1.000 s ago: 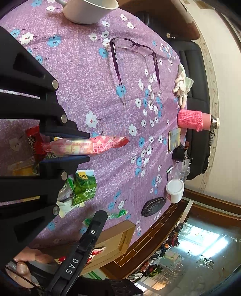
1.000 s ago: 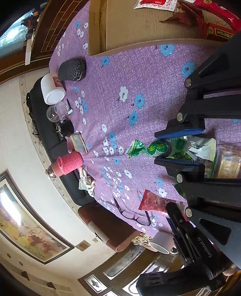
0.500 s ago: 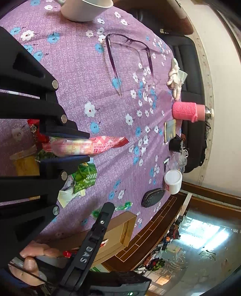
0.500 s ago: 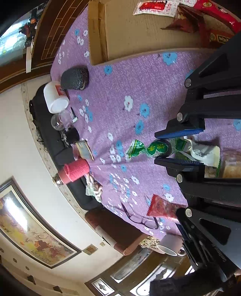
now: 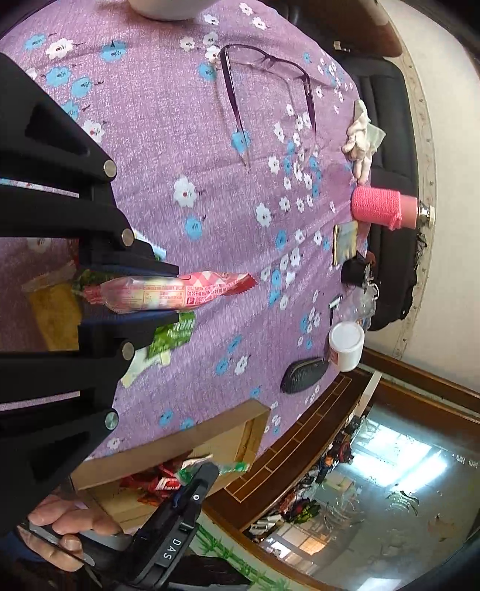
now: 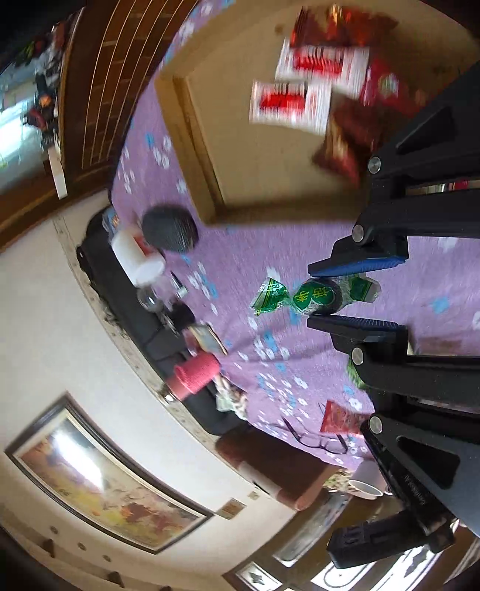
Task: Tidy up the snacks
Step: 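Carry both candies in the grippers over the cardboard tray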
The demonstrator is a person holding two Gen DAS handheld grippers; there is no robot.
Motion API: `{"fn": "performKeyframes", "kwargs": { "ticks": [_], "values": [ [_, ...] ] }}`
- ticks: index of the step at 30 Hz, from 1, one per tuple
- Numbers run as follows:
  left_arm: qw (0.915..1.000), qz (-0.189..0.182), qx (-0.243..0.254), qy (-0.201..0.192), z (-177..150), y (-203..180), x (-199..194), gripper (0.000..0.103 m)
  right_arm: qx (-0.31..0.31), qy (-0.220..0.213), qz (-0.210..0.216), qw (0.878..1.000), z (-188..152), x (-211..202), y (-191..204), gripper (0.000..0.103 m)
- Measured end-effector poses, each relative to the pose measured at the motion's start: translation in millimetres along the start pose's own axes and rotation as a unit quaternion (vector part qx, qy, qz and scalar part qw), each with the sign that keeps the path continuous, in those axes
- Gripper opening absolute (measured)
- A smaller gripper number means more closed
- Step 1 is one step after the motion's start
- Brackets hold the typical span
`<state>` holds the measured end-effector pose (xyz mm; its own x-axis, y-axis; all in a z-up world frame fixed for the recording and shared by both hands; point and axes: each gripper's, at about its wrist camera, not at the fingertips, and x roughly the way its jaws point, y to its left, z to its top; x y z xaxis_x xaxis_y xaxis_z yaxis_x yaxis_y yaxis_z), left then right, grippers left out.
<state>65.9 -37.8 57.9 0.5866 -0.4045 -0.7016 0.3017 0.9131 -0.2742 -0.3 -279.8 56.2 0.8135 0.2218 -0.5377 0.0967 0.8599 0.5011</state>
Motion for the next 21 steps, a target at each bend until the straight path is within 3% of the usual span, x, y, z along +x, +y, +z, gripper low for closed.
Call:
{"fn": "performKeyframes", "kwargs": {
  "ticks": [9, 14, 21],
  "values": [
    [0.9991, -0.018, 0.037, 0.006, 6, -60, -8, 0.017, 0.059, -0.059, -0.046, 0.995, 31, -50, -83, 0.022],
    [0.9962, -0.058, 0.063, 0.019, 11, -122, 7, 0.017, 0.090, -0.063, -0.063, 0.992, 38, -53, -116, 0.022],
    [0.9886, -0.110, 0.080, 0.064, 10, -206, 60, 0.017, 0.104, -0.036, -0.065, 0.992, 37, -45, -123, 0.022]
  ]
}}
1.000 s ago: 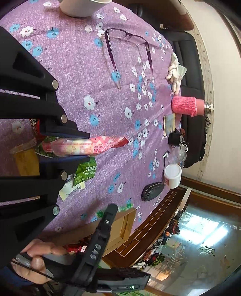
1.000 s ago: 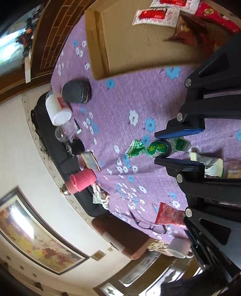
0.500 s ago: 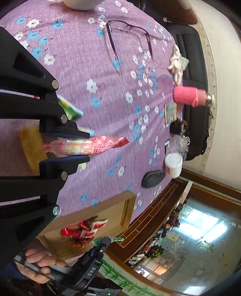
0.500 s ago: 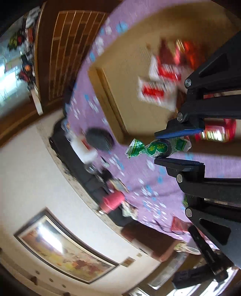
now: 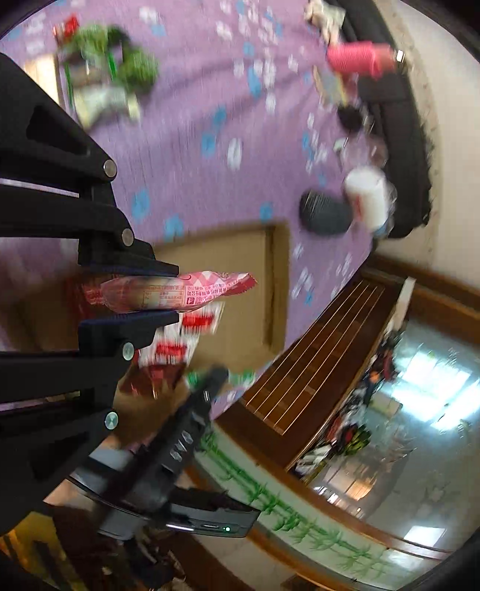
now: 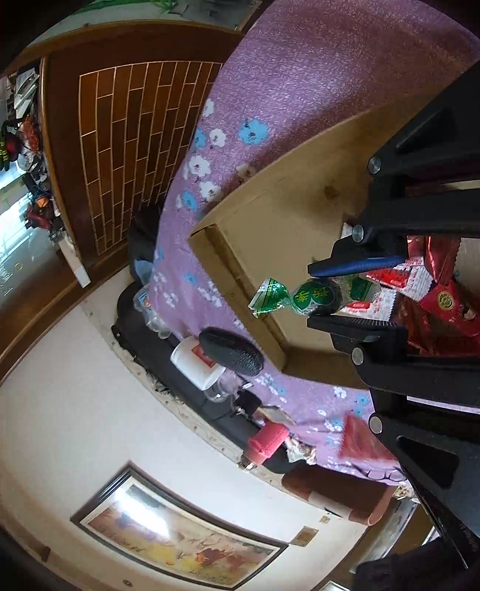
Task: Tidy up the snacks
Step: 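Carry both candies in the grippers over the cardboard tray, then open both grippers to drop the candies into the tray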
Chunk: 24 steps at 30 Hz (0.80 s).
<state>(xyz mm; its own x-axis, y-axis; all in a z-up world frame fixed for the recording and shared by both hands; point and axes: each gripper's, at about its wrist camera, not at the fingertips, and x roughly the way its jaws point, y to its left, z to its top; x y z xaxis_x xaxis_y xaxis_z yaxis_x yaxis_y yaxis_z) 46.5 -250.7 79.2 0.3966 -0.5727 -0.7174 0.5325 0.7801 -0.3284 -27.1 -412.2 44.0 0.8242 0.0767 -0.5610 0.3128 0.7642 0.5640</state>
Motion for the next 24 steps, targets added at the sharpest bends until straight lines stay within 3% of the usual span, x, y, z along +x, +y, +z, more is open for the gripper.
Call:
{"fn": "performKeyframes", "kwargs": {
  "ticks": [7, 16, 18, 22, 24],
  "values": [
    [0.9993, -0.003, -0.003, 0.036, -10, -9, 48, 0.017, -0.021, 0.023, -0.027, 0.999, -5, 10, 7, 0.023],
    [0.9996, -0.002, 0.020, 0.021, -13, -10, 50, 0.017, -0.029, 0.029, -0.044, 0.998, -6, 13, 8, 0.023],
    [0.9995, -0.001, 0.025, 0.020, -13, -11, 50, 0.018, -0.034, 0.027, -0.047, 0.998, -6, 12, 10, 0.027],
    [0.9995, -0.003, 0.028, 0.016, -13, -13, 47, 0.019, -0.038, 0.014, -0.045, 0.998, -6, 7, 11, 0.046],
    [0.9995, -0.003, 0.028, 0.012, -13, -14, 44, 0.019, -0.039, 0.009, -0.044, 0.998, -6, 5, 12, 0.046]
  ]
}}
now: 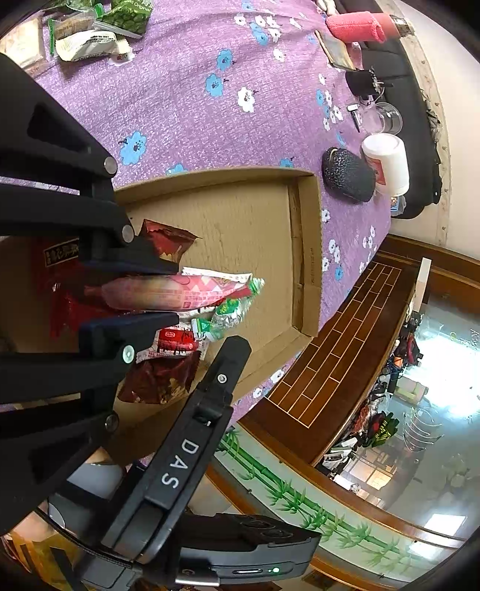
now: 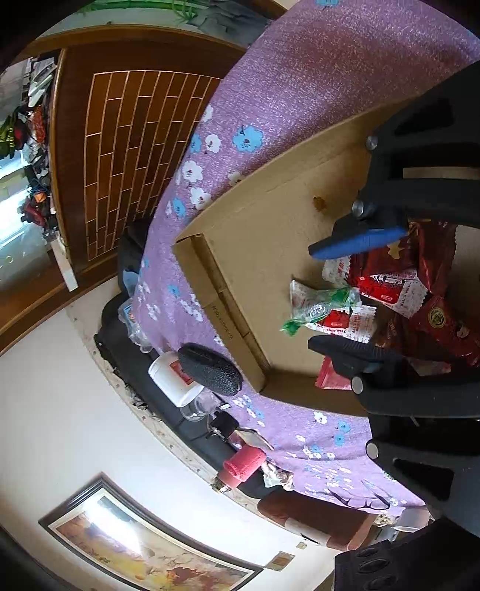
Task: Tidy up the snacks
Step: 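Open both grippers to drop the candies into the tray, then move both grippers back from the tray to the snack pile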
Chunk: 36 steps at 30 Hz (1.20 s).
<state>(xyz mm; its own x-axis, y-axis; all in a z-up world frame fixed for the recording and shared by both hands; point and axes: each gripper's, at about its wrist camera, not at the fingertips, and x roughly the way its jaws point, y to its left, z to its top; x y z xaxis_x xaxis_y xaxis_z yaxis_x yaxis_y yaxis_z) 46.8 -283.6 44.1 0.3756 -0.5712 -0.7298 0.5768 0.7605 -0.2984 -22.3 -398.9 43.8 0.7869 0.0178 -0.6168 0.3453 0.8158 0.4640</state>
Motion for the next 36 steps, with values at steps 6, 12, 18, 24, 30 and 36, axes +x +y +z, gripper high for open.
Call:
{"fn": "performKeyframes", "kwargs": {
  "ticks": [6, 12, 18, 24, 30, 36],
  "values": [
    [0.9999, 0.002, -0.001, -0.014, 1, -6, -12, 0.033, 0.007, -0.016, 0.009, 1.000, 1, -6, -1, 0.046],
    [0.9998, 0.001, -0.007, -0.019, 3, -7, -25, 0.033, 0.006, -0.026, 0.016, 1.000, 0, -11, -1, 0.046],
    [0.9997, 0.005, -0.016, -0.018, 1, -4, -41, 0.033, -0.006, -0.035, 0.023, 0.999, -1, -15, 4, 0.046],
    [0.9994, 0.017, -0.022, -0.022, -7, 6, -67, 0.033, -0.041, -0.047, 0.045, 0.997, -5, -20, 20, 0.046],
    [0.9984, 0.042, -0.031, -0.022, -30, 33, -96, 0.036, -0.096, -0.045, 0.082, 0.991, -14, -22, 44, 0.046],
    [0.9949, 0.065, -0.071, -0.028, -52, 81, -124, 0.036, -0.161, -0.044, 0.099, 0.981, -29, -23, 70, 0.046]
  ]
}}
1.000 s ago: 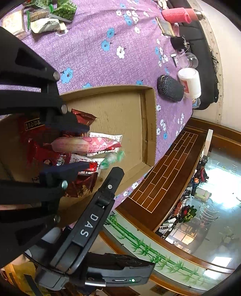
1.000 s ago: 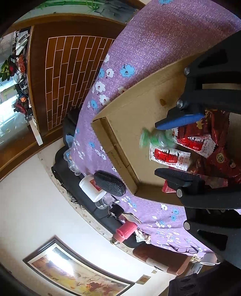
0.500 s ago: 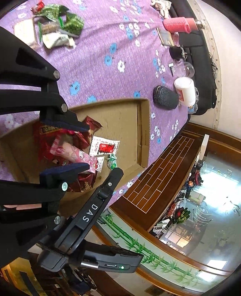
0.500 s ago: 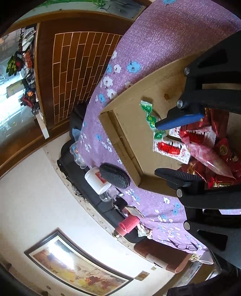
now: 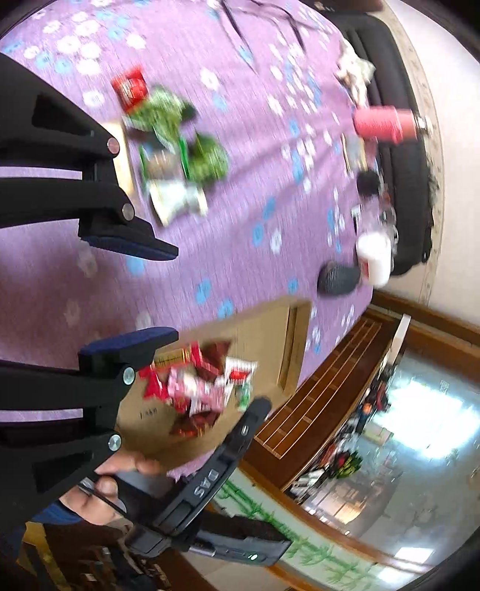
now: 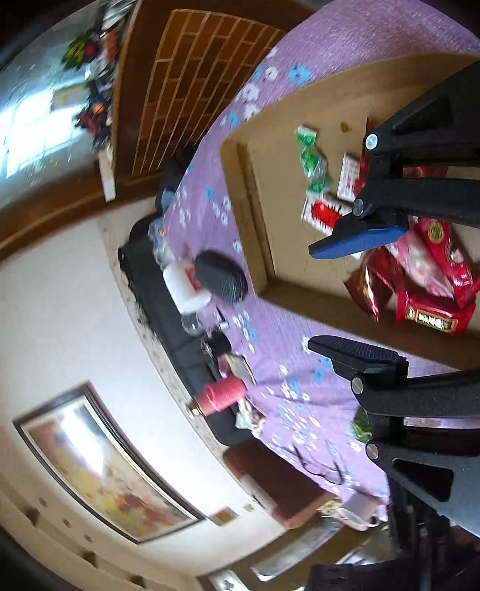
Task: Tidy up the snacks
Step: 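Move both grippers back from the tray to the snack pile, then grasp a small red candy with left while right grasps a yellow cake bar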
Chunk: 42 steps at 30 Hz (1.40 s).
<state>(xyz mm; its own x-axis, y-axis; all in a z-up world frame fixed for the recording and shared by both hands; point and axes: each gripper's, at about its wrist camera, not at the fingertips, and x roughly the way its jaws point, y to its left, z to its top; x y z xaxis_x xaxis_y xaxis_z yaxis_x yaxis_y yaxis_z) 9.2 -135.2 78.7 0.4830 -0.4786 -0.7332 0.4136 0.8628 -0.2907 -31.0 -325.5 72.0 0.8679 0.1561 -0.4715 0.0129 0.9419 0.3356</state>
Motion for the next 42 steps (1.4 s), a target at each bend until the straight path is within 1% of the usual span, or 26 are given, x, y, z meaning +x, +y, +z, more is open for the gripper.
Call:
{"fn": "performKeyframes", "kwargs": {
  "ticks": [5, 8, 11, 14, 18, 21, 24, 26, 28, 29, 31, 32, 34, 36, 38, 39, 40, 42],
  "values": [
    [0.9988, 0.024, -0.039, -0.012, -4, 50, -19, 0.036, -0.019, 0.011, 0.002, 1.000, -5, 6, 7, 0.046],
    [0.9965, 0.042, -0.069, -0.024, -5, 87, -32, 0.036, -0.018, 0.016, 0.005, 1.000, -6, 7, 7, 0.046],
    [0.9935, 0.059, -0.094, -0.025, -8, 118, -33, 0.036, -0.020, 0.020, 0.006, 1.000, -7, 10, 8, 0.046],
    [0.9897, 0.055, -0.131, -0.014, -13, 146, -25, 0.036, -0.027, 0.024, 0.003, 0.999, -8, 12, 12, 0.046],
    [0.9853, 0.044, -0.165, 0.009, -17, 160, -9, 0.035, -0.036, 0.030, -0.001, 0.999, -10, 15, 15, 0.046],
    [0.9839, 0.055, -0.169, 0.012, -17, 163, -3, 0.035, -0.043, 0.029, 0.000, 0.999, -11, 15, 17, 0.046],
    [0.9831, 0.041, -0.178, 0.017, -19, 167, -2, 0.035, -0.050, 0.029, 0.005, 0.998, -12, 15, 22, 0.046],
    [0.9842, 0.028, -0.173, 0.024, -21, 165, -1, 0.035, -0.043, 0.031, 0.023, 0.998, -12, 15, 22, 0.046],
    [0.9868, 0.012, -0.155, 0.044, -23, 159, 2, 0.035, -0.029, 0.035, 0.037, 0.998, -11, 14, 21, 0.046],
    [0.9889, 0.016, -0.134, 0.062, -24, 153, 5, 0.035, -0.024, 0.035, 0.044, 0.998, -11, 13, 21, 0.046],
    [0.9926, 0.039, -0.096, 0.064, -26, 142, 3, 0.035, -0.015, 0.038, 0.061, 0.997, -11, 10, 26, 0.047],
    [0.9940, 0.044, -0.076, 0.066, -27, 137, 2, 0.035, -0.014, 0.043, 0.074, 0.996, -11, 8, 31, 0.047],
    [0.9952, 0.046, -0.050, 0.070, -29, 128, 3, 0.035, -0.018, 0.060, 0.099, 0.993, -13, 9, 44, 0.047],
    [0.9946, 0.062, -0.042, 0.072, -30, 125, 6, 0.035, -0.032, 0.086, 0.119, 0.989, -18, 13, 62, 0.047],
    [0.9942, 0.076, -0.044, 0.062, -30, 126, 5, 0.022, -0.045, 0.128, 0.135, 0.982, -25, 22, 81, 0.048],
    [0.9938, 0.081, -0.047, 0.059, -29, 128, 5, 0.010, -0.049, 0.154, 0.141, 0.977, -29, 28, 90, 0.049],
    [0.9934, 0.083, -0.053, 0.058, -29, 130, 6, 0.010, -0.051, 0.184, 0.154, 0.969, -34, 36, 100, 0.049],
    [0.9923, 0.085, -0.070, 0.058, -30, 136, 7, 0.008, -0.049, 0.225, 0.173, 0.958, -43, 51, 114, 0.050]
  ]
}}
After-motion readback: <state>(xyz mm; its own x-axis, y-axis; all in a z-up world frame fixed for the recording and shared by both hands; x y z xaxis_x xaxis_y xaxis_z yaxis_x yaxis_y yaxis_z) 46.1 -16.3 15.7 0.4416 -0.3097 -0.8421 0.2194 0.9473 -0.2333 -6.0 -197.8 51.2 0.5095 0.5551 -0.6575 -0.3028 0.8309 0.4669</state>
